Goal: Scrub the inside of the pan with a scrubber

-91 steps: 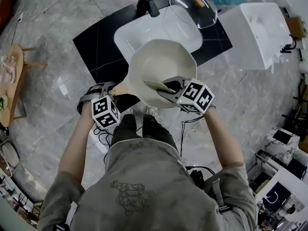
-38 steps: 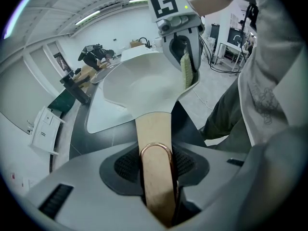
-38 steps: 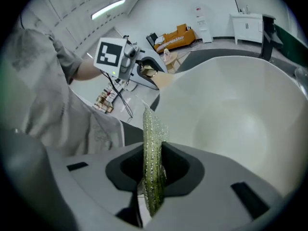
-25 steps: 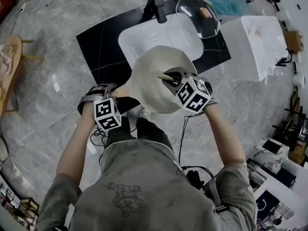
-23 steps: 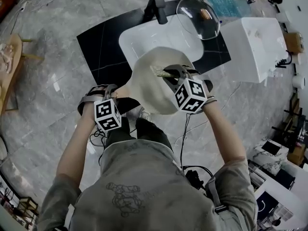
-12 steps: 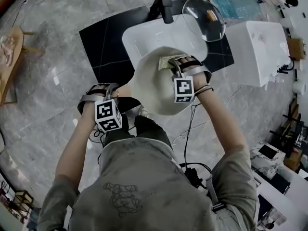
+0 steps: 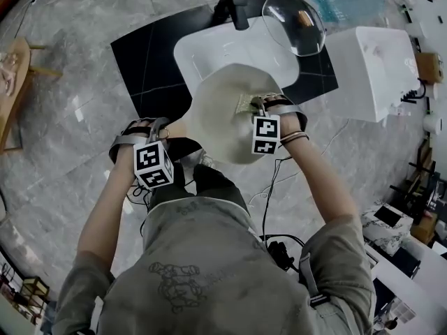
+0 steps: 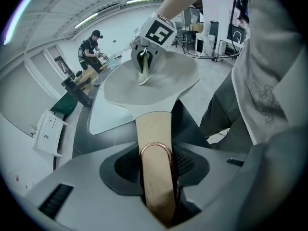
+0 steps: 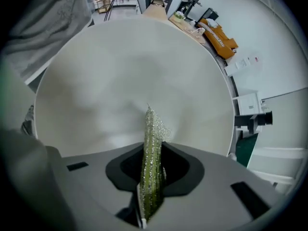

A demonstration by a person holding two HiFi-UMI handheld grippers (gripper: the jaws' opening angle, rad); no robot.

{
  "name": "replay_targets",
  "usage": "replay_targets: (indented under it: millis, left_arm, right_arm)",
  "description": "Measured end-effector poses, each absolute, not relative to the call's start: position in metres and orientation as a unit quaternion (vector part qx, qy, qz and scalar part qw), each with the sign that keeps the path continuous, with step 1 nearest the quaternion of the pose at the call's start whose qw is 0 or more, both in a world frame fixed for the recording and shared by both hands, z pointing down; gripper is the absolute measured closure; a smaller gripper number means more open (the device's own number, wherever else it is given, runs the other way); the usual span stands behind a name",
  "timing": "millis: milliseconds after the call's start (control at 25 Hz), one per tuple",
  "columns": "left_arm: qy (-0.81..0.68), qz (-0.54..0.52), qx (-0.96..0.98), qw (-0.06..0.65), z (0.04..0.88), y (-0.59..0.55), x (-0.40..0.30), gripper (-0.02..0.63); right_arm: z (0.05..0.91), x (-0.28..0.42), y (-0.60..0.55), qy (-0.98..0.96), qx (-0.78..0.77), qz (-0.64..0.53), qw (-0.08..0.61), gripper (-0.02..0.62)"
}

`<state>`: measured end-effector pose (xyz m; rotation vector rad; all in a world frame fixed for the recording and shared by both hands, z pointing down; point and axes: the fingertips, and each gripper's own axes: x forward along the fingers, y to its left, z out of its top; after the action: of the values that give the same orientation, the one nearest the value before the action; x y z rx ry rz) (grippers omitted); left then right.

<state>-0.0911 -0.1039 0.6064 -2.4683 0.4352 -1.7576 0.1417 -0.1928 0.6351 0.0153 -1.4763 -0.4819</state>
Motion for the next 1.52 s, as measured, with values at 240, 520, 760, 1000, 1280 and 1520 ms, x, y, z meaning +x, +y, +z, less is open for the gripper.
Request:
replay_targets:
  millis: [240,520,760,1000,1280,1520]
  left_arm:
    - [0.142,-0.573,-0.807,0.032,0.608,-0.104,-0.090,0.445]
    - [0.149,-0.581,-0.800,0.036,0.608,-0.106,-0.092,0.445]
    - [0.152,-0.584,-0.797,0.032,0.607,-0.106,-0.092,0.445]
    - [0.160,-0.586,-0.794,0.034,0.608,-0.107,-0.093,0.444]
    - [0.149,-0.588,-0.794,0.036,0.602,-0.104,-0.093,0.380]
    - [0.147,-0.575,-0.805,0.012,0.586,-0.093,-0.098,0.357]
  right_arm:
    - [0.631,0.157,-0.154,-0.693,0.027,-0.089,0.715,0.517]
    - [0.630,0.156,-0.096,-0.702,0.002,-0.019,0.712,0.517]
    - [0.624,0.123,-0.051,-0.747,0.001,0.114,0.655,0.517]
    - [0.601,0.075,-0.044,-0.803,0.047,0.254,0.537,0.517]
    - [0.564,0.039,-0.070,-0.853,0.135,0.332,0.378,0.517]
    - [0.523,0.048,-0.107,-0.864,0.262,0.334,0.270,0.518]
